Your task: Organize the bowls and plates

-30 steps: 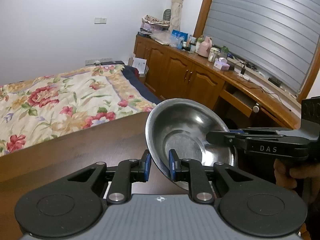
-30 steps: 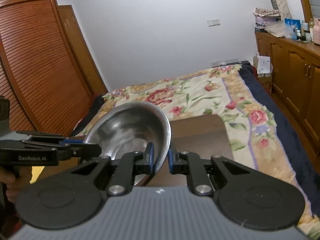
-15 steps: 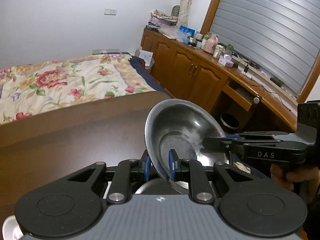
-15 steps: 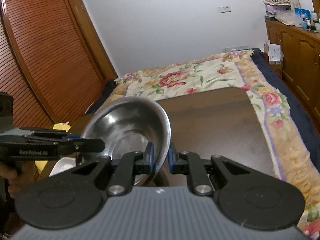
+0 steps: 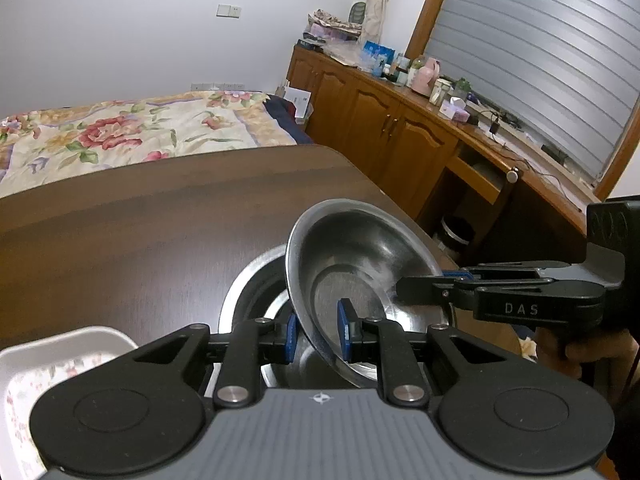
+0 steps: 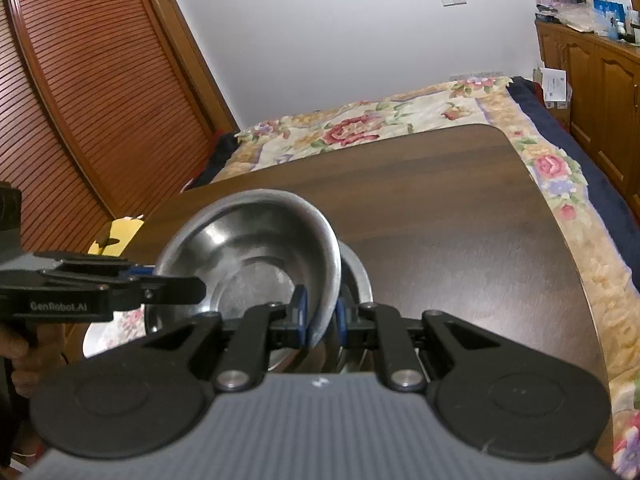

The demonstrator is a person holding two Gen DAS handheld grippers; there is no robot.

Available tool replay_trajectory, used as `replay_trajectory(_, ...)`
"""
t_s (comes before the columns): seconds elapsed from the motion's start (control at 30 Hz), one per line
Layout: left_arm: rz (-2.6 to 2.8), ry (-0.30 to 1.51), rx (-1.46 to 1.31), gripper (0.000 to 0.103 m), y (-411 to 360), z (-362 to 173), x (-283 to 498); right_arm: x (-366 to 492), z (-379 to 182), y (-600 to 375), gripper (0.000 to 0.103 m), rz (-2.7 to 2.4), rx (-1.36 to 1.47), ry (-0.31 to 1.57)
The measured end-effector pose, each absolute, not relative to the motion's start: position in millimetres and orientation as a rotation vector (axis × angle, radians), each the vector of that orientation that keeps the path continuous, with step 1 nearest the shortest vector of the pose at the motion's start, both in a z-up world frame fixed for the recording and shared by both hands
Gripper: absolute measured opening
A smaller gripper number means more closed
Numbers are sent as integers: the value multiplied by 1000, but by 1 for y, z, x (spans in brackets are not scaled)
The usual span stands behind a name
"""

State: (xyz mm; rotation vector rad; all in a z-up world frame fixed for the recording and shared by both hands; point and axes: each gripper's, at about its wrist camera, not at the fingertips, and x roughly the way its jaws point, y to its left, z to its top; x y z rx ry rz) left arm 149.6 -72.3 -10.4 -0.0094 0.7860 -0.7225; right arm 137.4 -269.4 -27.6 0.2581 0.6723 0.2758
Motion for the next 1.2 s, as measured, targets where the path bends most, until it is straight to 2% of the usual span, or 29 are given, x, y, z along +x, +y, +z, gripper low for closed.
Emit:
replay_trajectory(0.5, -667, 810, 30, 21, -71, -31, 143, 132, -35, -247, 17, 257, 70, 623)
replay_trajectory(0.83, -636, 784, 51, 24, -69, -33, 139, 126, -37, -241, 19, 243, -8, 584)
replay_trajectory(1.2, -610, 765, 30, 24, -67, -37, 139, 124, -38, -249, 19, 244, 39, 547)
